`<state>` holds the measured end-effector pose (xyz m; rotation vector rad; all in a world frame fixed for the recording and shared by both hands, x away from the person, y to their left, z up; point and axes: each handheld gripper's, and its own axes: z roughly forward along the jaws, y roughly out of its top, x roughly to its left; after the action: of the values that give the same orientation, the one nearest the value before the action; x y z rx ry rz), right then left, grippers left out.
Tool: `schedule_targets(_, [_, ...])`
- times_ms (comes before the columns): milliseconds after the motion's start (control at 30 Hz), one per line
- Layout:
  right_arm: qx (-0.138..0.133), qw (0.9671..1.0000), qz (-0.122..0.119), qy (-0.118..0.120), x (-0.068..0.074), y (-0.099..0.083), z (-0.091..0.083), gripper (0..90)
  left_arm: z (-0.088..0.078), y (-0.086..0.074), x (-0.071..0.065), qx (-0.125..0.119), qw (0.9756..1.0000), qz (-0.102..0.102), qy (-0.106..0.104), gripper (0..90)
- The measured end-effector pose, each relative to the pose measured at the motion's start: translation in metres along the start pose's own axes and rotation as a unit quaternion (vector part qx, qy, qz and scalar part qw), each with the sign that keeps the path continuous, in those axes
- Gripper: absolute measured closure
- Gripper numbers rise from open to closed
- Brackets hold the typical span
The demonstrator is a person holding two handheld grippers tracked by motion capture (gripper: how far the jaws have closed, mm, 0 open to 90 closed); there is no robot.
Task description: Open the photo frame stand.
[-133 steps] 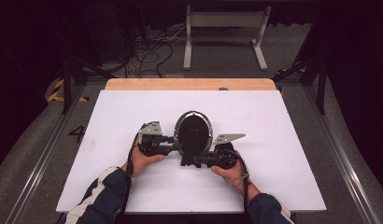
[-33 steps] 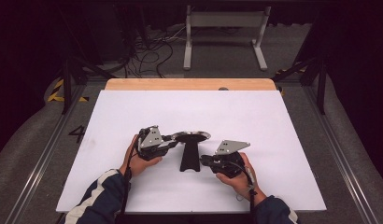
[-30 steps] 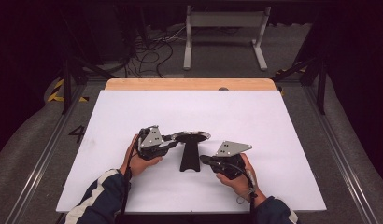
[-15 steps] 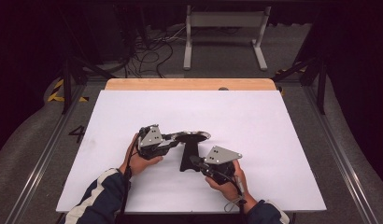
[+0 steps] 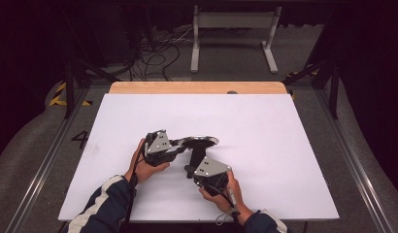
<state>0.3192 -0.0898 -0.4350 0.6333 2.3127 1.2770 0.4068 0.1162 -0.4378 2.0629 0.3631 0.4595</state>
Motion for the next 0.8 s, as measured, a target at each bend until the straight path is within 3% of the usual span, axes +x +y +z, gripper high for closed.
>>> schedule_targets(333, [0.021, 0.9995, -0.019, -0.015, 0.014, 0.000, 0.020, 90.0, 0.000, 0.002, -0.003, 0.011, 0.9999, 0.006, 0.003, 74.1])
schedule_targets(800, [0.050, 0.9981, -0.009, -0.034, 0.008, -0.008, 0.023, 90.0, -0.001, 0.004, -0.005, 0.022, 0.9996, 0.013, 0.009, 74.5])
